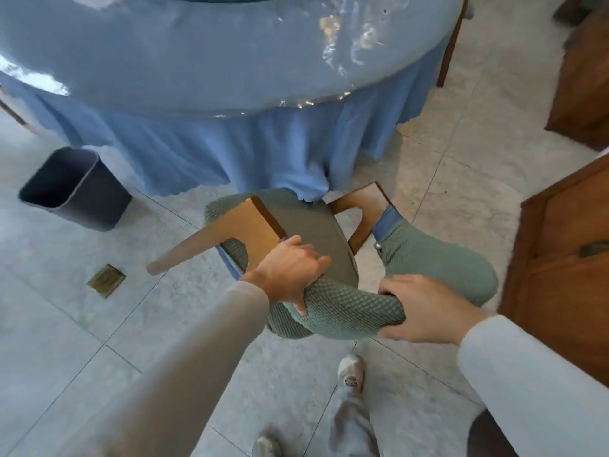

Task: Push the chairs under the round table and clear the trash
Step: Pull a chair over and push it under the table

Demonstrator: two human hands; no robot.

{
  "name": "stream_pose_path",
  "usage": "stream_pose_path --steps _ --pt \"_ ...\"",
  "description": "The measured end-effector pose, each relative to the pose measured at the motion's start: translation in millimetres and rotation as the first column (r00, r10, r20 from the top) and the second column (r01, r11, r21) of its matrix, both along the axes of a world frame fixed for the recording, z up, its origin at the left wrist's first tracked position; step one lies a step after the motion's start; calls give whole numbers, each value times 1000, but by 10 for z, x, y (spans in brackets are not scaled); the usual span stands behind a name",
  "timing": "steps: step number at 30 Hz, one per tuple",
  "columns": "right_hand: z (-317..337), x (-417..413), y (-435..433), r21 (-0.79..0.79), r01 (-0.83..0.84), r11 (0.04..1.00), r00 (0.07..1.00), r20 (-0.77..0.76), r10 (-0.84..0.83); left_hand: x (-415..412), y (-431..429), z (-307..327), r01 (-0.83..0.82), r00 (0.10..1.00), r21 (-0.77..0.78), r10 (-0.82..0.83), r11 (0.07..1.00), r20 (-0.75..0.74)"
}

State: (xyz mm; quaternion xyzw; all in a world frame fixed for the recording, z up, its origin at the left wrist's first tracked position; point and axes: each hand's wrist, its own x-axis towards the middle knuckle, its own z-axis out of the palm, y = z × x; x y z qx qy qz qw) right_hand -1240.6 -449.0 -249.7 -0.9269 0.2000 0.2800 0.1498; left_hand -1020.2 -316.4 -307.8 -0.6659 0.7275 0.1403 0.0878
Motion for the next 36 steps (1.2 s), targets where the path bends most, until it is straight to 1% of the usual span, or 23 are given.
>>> stream_pose_path --steps 2,7,11,14,16,18,21,27,32,34,36 --pt "62 -176 26 29 -29 999 999 -14 29 93 241 6 -43 999 -16 43 999 2" --pt "88 -385 65 56 31 998 999 9 -32 297 928 -155 -130 991 -63 131 989 5" --pt "-51 -248 378 -4 -5 1000 1000 28 5 349 1428 -208 -226 974 -113 224 968 -33" --pt "-88 -168 653 -45 -7 999 997 70 10 161 1734 -234 -329 944 -153 326 932 -45" --pt "-63 -113 824 -64 -6 998 997 81 11 -83 1835 -221 -430 902 -82 423 899 -91" --pt "-53 -46 1028 -82 -29 996 995 93 36 -381 1888 -145 -540 829 5 533 842 -168" --pt "-82 78 1339 -105 -55 993 992 112 66 -709 1931 -47 -651 724 59 643 757 -250" --pt "-133 307 2028 -102 -105 989 985 129 118 -994 2264 -12 -743 638 36 723 669 -265" --pt "-265 394 2727 -103 -168 980 984 50 174 -1199 2788 -243 -819 512 94 795 566 -326" --pt "-328 430 2845 -122 -167 978 984 44 174 -1232 2908 -322 -843 479 71 805 533 -349" --pt "-351 451 2844 -137 -170 976 984 33 176 -1220 2897 -320 -851 469 90 825 518 -314"
